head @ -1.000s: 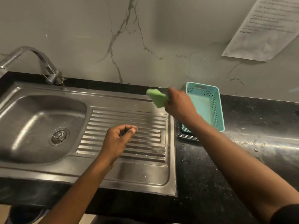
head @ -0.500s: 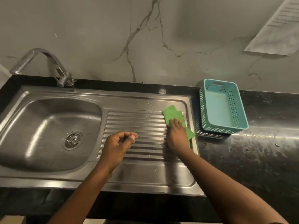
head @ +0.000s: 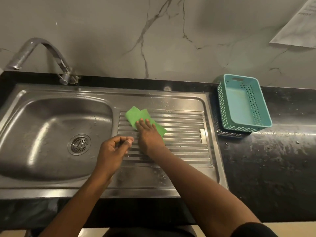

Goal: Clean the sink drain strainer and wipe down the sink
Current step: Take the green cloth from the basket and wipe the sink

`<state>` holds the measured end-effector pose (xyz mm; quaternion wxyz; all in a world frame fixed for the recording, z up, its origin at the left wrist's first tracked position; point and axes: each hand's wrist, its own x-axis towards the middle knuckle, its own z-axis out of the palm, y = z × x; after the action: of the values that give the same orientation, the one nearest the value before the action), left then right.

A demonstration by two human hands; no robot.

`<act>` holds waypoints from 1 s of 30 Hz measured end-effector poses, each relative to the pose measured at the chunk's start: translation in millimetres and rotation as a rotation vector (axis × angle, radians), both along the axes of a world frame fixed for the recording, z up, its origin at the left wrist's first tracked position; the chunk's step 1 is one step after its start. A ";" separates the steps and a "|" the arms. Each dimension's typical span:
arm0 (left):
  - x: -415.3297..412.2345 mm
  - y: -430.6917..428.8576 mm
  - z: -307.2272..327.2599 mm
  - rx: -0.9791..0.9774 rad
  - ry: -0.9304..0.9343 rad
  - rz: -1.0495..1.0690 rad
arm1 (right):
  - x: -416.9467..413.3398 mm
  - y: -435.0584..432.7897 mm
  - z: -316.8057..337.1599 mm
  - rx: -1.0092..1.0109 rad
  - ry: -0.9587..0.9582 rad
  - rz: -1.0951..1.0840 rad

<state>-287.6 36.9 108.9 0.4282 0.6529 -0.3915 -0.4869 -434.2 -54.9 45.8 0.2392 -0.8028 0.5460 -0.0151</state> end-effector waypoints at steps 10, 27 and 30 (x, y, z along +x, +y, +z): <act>-6.9 5.6 -8.9 0.017 0.038 -0.032 | -189.3 10.2 -3.7 -0.086 0.085 -0.406; 11.2 17.9 -5.0 -0.052 -0.053 0.199 | -43.6 26.2 -14.1 -0.070 -0.082 0.191; 22.0 16.4 -9.7 -0.021 -0.053 0.127 | -98.2 38.3 -23.3 -0.135 -0.086 0.007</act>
<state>-265.7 53.4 99.2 0.4545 0.6846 -0.3658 -0.4370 -532.4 -16.6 22.5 0.2078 -0.8177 0.5300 -0.0855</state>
